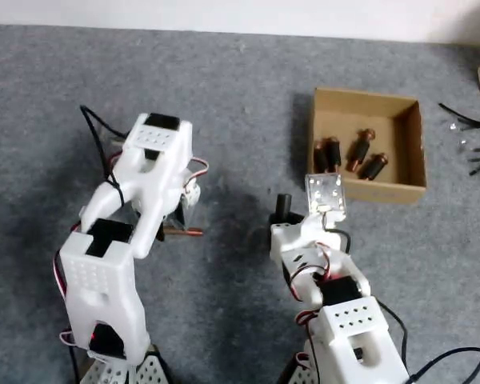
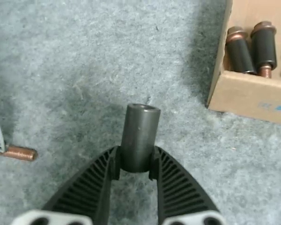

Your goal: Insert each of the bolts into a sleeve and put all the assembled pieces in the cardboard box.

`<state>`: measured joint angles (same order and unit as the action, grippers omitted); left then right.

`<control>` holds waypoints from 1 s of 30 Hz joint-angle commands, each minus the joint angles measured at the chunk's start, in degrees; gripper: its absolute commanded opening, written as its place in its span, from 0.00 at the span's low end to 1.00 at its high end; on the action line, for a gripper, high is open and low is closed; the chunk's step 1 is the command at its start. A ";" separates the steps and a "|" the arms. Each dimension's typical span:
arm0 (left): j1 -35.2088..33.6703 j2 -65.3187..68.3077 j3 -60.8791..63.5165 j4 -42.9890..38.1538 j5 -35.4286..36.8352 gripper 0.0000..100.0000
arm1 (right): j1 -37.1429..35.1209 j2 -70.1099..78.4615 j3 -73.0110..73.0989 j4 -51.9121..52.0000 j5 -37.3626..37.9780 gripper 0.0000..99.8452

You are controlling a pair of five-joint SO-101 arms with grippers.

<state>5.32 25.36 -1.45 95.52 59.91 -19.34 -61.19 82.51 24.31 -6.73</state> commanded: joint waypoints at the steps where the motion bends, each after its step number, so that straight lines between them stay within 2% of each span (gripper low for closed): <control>1: 1.45 -0.40 6.46 -9.49 0.53 0.19 | 0.75 -1.36 -0.40 -1.89 0.79 0.00; 6: 1.54 -0.40 14.46 -19.78 0.62 0.19 | 0.75 -1.36 -0.40 -1.89 0.79 0.00; 8: 1.45 -0.48 15.25 -21.10 0.62 0.19 | 0.75 -1.36 -0.40 -1.89 0.79 0.00; 20: 1.71 -0.92 15.16 -21.10 0.26 0.18 | 0.75 -1.36 -0.40 -1.89 0.79 0.00; 22: 2.68 -1.01 14.73 -21.10 0.00 0.12 | 0.75 -1.36 -0.31 -1.89 0.79 0.00; 24: 2.86 -0.92 12.97 -20.57 -2.64 0.01 | 0.75 -1.36 -0.31 -1.89 0.79 0.00; 30: 2.68 -1.10 3.65 -15.03 -8.18 0.00 | 0.75 -1.36 -0.22 -1.89 0.79 0.00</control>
<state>7.78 24.92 8.40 76.26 55.43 -19.34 -61.19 82.51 24.31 -6.73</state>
